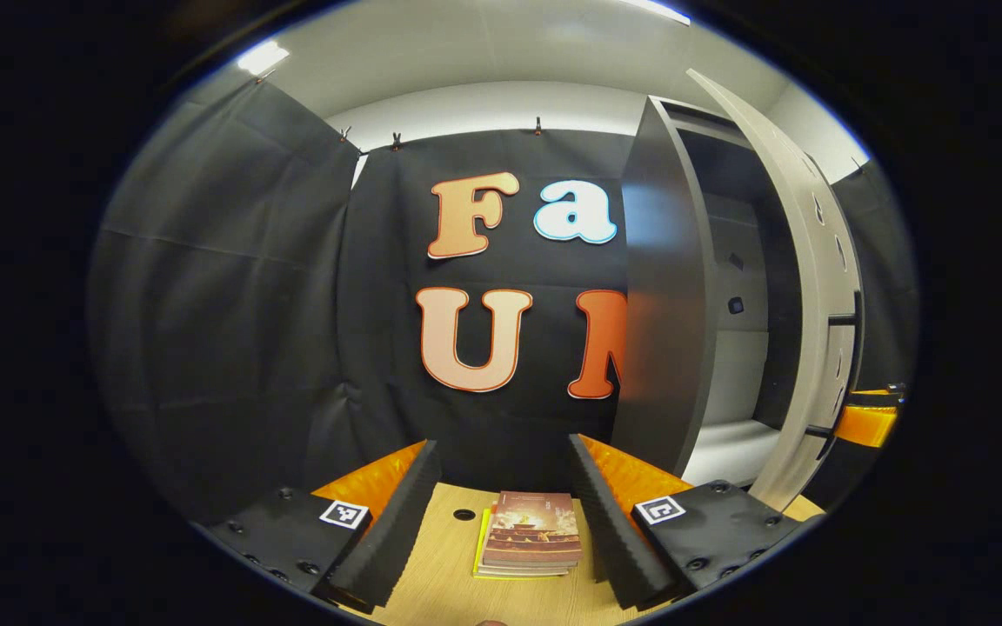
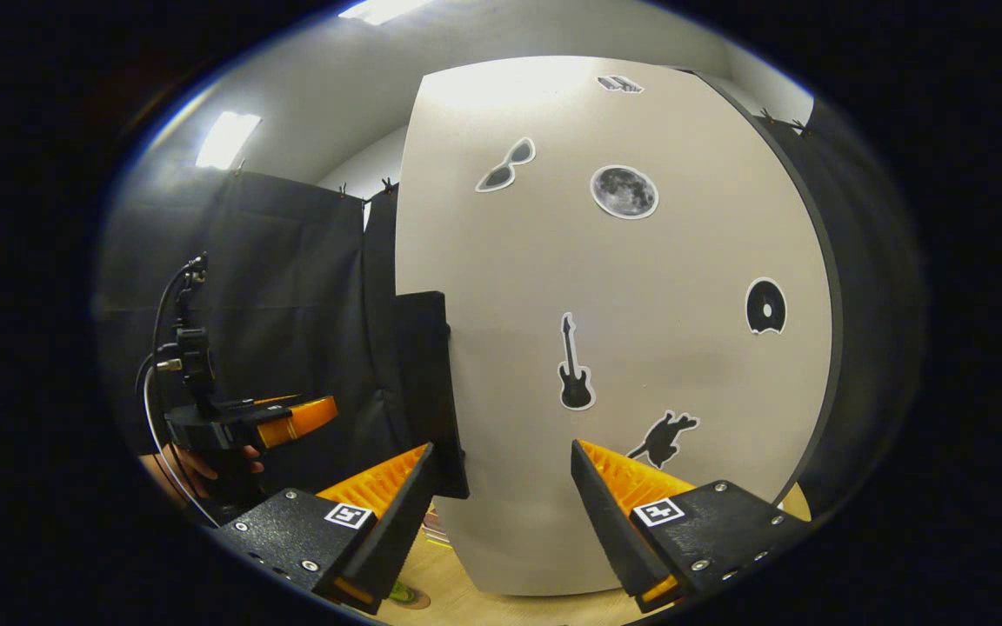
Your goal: Open the cabinet door with the right hand, grasp the bottle in the cabinet with the left hand and place it on the coaster, then close the cabinet door with the right hand.
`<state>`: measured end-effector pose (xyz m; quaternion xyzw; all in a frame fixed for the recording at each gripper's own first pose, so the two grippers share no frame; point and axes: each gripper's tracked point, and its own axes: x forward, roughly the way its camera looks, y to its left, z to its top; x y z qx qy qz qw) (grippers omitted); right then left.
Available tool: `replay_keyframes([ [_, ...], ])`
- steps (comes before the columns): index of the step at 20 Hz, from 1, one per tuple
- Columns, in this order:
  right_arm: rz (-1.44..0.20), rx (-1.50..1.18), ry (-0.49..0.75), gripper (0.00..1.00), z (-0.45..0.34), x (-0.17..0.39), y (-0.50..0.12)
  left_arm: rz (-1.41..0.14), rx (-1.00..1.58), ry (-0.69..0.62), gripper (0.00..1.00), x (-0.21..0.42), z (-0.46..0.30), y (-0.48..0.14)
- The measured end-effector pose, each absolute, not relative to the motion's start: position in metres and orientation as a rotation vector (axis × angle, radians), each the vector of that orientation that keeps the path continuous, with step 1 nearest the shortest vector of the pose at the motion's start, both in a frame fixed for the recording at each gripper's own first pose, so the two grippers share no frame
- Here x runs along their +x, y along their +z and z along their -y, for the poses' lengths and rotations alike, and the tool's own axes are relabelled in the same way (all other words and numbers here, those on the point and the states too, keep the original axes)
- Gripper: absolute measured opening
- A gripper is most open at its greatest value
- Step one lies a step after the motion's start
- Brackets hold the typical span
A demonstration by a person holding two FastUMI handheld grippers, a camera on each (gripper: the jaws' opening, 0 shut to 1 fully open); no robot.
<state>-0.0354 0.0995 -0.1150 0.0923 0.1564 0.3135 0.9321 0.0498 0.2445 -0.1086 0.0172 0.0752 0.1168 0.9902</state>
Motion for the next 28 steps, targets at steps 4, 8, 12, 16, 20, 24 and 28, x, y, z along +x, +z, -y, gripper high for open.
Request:
replay_keyframes([
  [4,-0.331,0.157,0.593,0.93,-0.103,-0.031,-0.116,-0.182,0.054,0.21,0.96,0.061,-0.235,-0.116],
  [8,-0.337,0.136,0.566,0.93,-0.106,-0.03,-0.116,-0.192,0.071,0.158,0.94,0.073,-0.212,-0.112],
  [12,-0.333,0.152,0.58,0.94,-0.108,-0.028,-0.117,-0.188,0.091,0.12,0.94,0.077,-0.185,-0.106],
  [16,-0.32,0.122,0.585,0.94,-0.103,-0.026,-0.116,-0.19,0.077,0.111,0.96,0.074,-0.164,-0.097],
  [20,-0.296,0.126,0.578,0.93,-0.074,-0.033,-0.103,-0.169,0.064,0.121,0.94,0.067,-0.148,-0.082],
  [24,-0.272,0.154,0.532,0.93,-0.029,-0.047,-0.077,-0.165,0.013,0.131,0.96,0.057,-0.126,-0.068],
  [28,-0.239,0.122,0.503,0.94,0.017,-0.059,-0.059,-0.152,-0.018,0.135,0.96,0.042,-0.102,-0.052],
])
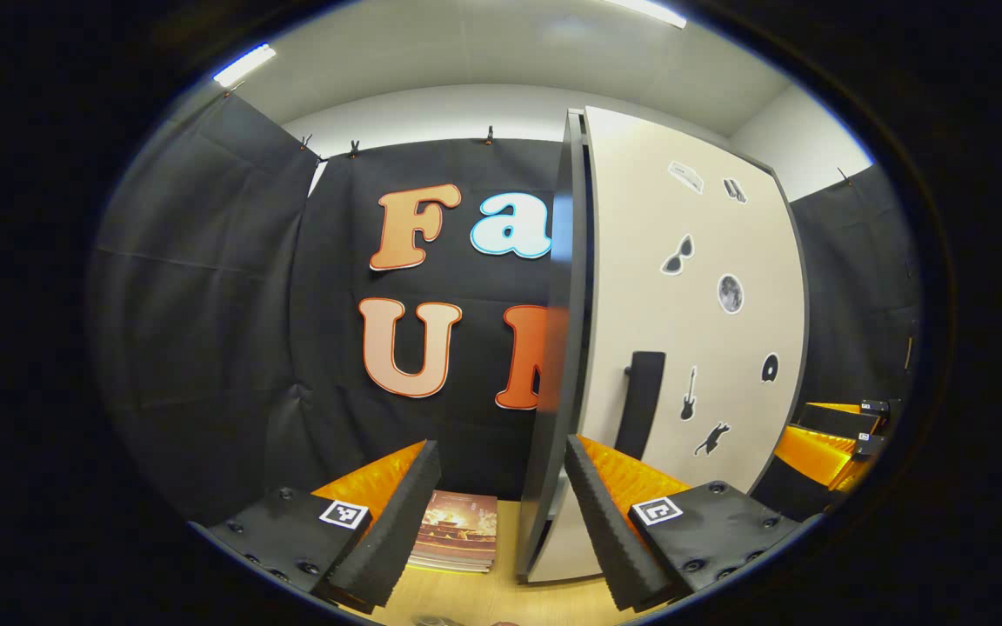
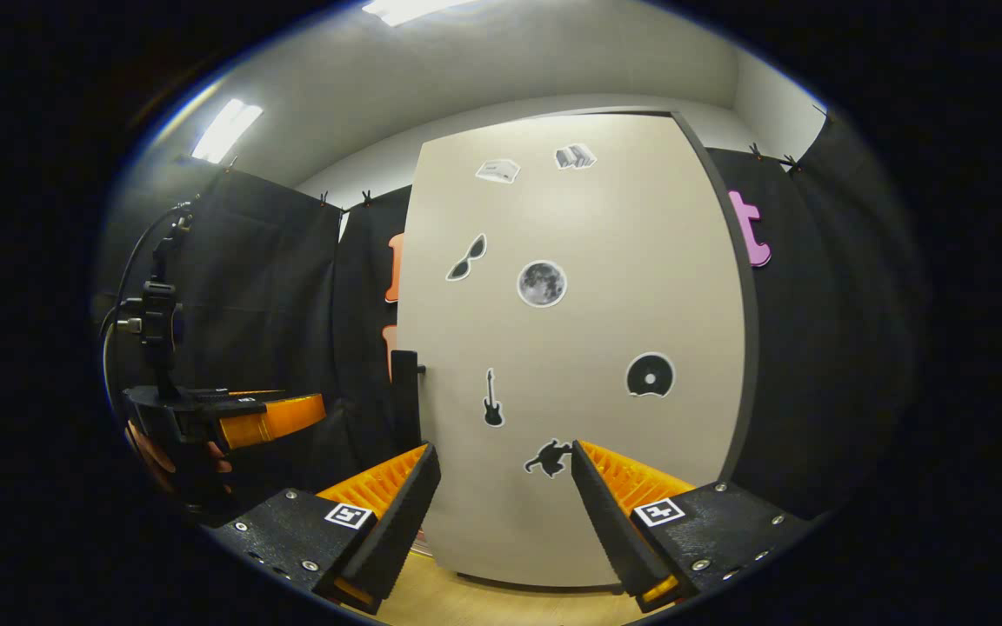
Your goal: Open the cabinet door with the right hand, grasp the bottle in the cabinet with the left hand and place it on the coaster, then close the cabinet door with the right hand.
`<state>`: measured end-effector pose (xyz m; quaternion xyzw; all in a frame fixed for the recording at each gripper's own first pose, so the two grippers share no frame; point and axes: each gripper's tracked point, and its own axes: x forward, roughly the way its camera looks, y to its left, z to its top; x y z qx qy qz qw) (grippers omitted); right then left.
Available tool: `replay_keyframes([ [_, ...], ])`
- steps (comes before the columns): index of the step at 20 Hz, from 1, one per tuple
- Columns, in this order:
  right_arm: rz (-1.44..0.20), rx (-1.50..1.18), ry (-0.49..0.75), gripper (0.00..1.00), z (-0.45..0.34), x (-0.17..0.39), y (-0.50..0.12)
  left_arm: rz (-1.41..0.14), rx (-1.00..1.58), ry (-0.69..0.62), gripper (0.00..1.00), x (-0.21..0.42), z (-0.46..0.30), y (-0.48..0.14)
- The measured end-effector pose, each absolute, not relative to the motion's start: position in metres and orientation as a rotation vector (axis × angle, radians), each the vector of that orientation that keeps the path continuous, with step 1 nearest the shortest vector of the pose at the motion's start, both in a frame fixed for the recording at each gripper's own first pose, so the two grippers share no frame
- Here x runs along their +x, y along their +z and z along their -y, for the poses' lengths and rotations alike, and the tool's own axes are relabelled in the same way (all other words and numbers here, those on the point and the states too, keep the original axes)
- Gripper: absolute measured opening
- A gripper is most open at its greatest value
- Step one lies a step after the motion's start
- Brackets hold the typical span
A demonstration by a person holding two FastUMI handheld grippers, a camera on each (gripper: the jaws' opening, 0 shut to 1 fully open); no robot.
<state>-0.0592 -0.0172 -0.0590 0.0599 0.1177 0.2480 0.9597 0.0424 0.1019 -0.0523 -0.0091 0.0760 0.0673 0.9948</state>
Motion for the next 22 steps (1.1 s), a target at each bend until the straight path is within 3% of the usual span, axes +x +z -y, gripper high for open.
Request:
replay_keyframes([
  [12,-0.113,0.019,0.389,0.94,0.126,-0.102,0.014,-0.104,-0.042,0.15,0.95,-0.001,-0.02,0.025],
  [22,-0.115,0.041,0.305,0.94,0.179,-0.108,0.031,-0.055,0.039,0.169,0.94,-0.002,0.0,0.062],
])
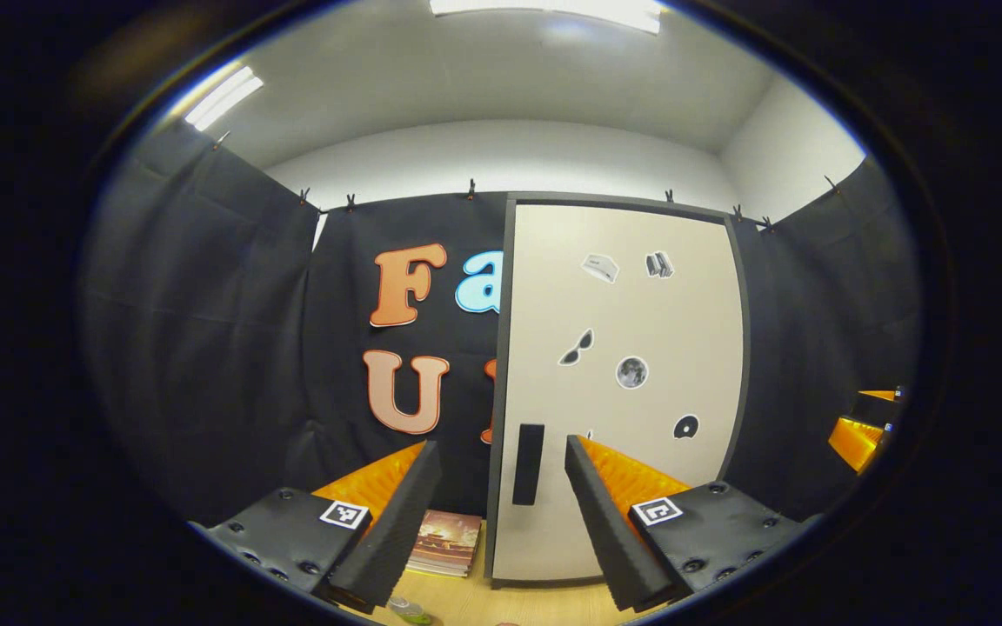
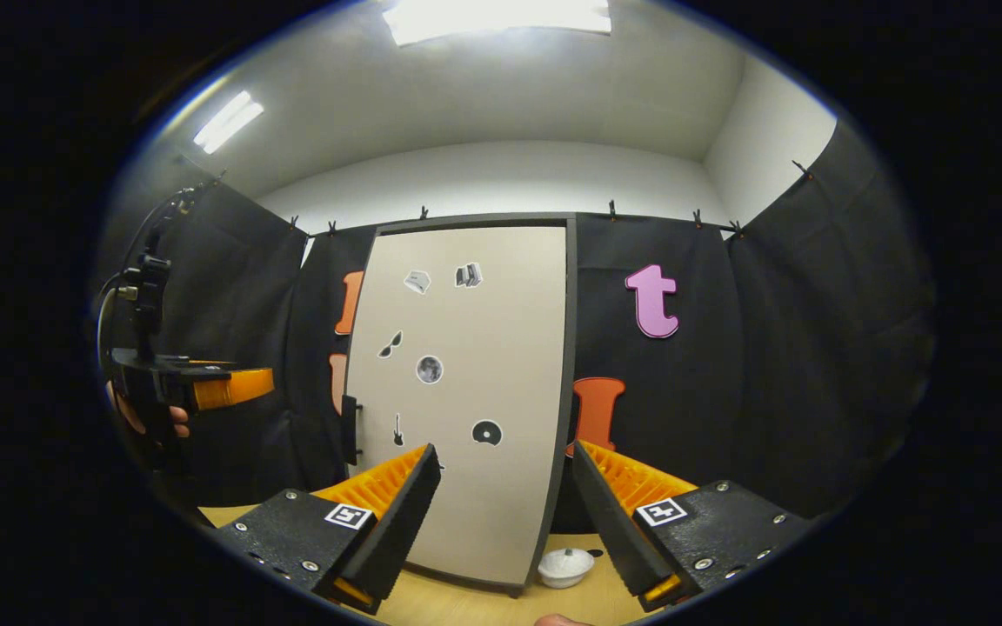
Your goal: Open the cabinet door with the right hand, grasp the bottle in the cabinet with the left hand and place it on the coaster, then close the cabinet door with the right hand.
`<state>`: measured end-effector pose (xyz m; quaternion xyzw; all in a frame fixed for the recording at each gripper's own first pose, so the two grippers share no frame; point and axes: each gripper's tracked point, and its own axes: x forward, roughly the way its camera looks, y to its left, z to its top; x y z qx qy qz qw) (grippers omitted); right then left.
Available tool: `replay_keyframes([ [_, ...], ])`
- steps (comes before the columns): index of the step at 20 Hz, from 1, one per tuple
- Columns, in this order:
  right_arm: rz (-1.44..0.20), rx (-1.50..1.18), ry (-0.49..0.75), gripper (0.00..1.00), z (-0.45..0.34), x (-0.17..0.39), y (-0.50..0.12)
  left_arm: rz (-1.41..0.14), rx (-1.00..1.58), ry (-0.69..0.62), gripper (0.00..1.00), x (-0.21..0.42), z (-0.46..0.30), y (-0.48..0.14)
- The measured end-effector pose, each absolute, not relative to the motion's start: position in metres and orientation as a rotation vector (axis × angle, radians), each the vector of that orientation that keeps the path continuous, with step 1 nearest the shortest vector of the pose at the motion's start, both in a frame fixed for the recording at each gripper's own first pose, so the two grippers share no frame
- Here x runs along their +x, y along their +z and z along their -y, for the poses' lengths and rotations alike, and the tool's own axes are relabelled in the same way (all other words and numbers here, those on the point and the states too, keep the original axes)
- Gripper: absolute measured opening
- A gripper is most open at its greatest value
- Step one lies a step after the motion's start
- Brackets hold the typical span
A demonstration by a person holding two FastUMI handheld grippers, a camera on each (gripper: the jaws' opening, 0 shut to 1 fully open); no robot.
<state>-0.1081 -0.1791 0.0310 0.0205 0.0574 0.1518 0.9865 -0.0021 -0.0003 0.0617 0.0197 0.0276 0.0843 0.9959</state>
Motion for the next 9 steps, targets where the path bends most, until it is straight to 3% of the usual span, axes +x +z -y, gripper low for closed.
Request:
replay_keyframes([
  [9,-0.094,0.048,0.242,0.94,0.172,-0.096,0.052,-0.045,-0.005,0.058,0.94,0.021,0.0,0.082],
])
